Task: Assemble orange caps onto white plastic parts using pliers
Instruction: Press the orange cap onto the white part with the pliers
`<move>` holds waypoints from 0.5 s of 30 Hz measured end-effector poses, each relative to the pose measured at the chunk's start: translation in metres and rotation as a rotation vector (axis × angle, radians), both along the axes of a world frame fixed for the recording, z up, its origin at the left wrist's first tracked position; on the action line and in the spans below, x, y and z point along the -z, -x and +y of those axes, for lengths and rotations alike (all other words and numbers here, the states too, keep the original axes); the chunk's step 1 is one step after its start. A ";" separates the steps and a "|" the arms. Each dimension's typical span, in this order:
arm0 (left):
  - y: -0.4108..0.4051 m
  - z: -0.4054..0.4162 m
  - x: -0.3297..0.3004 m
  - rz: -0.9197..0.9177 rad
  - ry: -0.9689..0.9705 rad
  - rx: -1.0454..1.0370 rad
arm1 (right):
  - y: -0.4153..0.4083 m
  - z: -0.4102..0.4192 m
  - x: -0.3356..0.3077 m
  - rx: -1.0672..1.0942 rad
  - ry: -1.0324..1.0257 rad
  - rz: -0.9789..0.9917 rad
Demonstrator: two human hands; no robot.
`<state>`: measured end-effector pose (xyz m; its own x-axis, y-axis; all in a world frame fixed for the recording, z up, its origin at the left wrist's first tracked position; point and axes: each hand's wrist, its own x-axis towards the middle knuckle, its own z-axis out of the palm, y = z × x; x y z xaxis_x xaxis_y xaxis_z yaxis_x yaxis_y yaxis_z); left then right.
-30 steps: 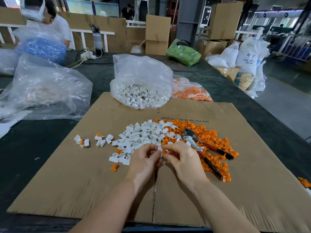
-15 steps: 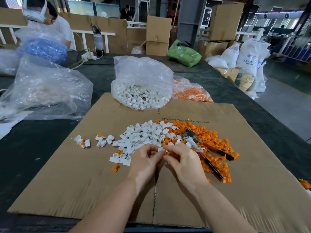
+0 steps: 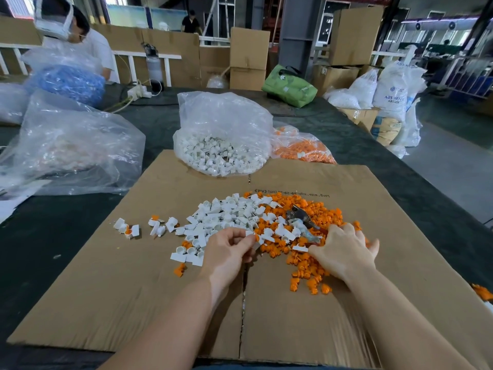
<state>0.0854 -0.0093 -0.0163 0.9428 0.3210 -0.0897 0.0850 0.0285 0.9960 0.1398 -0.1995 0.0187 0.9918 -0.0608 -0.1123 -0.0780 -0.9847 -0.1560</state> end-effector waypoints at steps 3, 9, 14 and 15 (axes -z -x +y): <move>-0.002 0.000 -0.001 0.017 0.024 -0.017 | 0.001 0.000 -0.001 -0.035 0.003 -0.082; -0.004 -0.001 -0.006 0.038 0.091 -0.029 | -0.003 0.009 -0.019 -0.030 -0.220 -0.113; -0.004 -0.002 -0.007 0.041 0.072 -0.047 | -0.006 0.004 -0.008 0.038 -0.042 -0.004; -0.004 -0.002 -0.007 0.041 0.067 -0.050 | -0.006 0.003 -0.006 0.056 -0.034 0.013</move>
<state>0.0894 -0.0111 -0.0096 0.9210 0.3593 -0.1502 0.1221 0.0998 0.9875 0.1457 -0.1969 0.0249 0.9854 -0.1119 -0.1281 -0.1349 -0.9729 -0.1879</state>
